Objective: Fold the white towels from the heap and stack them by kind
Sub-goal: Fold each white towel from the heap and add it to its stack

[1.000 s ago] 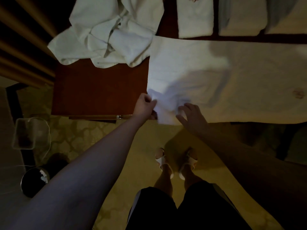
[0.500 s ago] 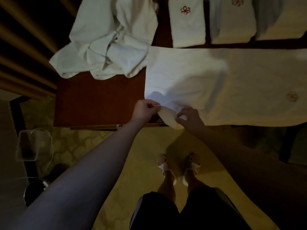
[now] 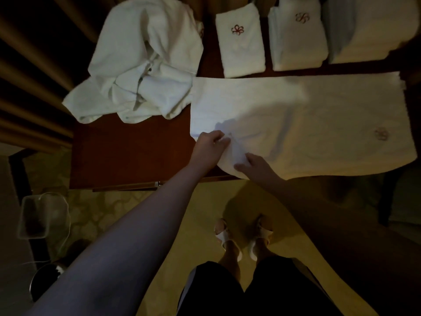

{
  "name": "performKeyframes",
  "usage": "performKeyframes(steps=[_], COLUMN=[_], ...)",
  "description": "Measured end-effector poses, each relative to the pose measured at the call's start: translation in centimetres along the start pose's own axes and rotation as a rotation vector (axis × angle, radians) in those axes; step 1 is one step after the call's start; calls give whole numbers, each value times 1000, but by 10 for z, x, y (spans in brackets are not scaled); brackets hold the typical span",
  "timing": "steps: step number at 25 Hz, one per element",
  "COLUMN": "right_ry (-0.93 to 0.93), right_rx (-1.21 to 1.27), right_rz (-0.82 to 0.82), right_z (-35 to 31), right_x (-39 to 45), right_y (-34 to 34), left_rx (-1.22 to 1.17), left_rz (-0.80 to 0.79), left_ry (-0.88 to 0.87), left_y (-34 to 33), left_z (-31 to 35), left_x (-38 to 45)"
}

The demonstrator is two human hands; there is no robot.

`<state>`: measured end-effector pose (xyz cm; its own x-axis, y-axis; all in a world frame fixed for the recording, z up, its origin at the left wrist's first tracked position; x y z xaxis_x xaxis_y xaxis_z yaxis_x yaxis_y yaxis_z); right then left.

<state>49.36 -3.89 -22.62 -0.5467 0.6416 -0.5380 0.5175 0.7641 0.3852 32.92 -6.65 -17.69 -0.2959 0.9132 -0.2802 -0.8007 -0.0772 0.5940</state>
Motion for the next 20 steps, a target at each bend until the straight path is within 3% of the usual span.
performKeyframes(steps=[5, 10, 13, 16, 18, 20], right_ry=[-54, -33, 25, 51, 51, 42], right_rx=[-114, -65, -86, -125, -128, -121], right_rz=[-5, 74, 33, -22, -48, -69], right_z=[28, 52, 41, 27, 24, 27], right_x=[-14, -29, -25, -16, -12, -15], right_y=[19, 64, 80, 91, 97, 103], left_rx=[41, 413, 664, 516, 424, 364], left_rz=[156, 155, 16, -292, -494, -551], left_ry=[93, 206, 86, -319, -320, -219], left_y=[18, 15, -10, -57, -82, -90], left_z=[-15, -19, 11, 56, 69, 75], left_x=[7, 12, 13, 7, 6, 14])
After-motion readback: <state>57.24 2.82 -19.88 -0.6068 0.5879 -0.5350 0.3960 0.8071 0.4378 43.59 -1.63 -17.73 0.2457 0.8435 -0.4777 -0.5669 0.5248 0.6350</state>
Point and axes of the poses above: each hand's wrist, its own x-axis towards the middle knuckle, its own y-axis out of the back of the hand, z = x × y, the point moved 4 cm from there along x, towards the middle knuckle, and after that the axes turned 4 degrees about -z, right-handed, at the moved point
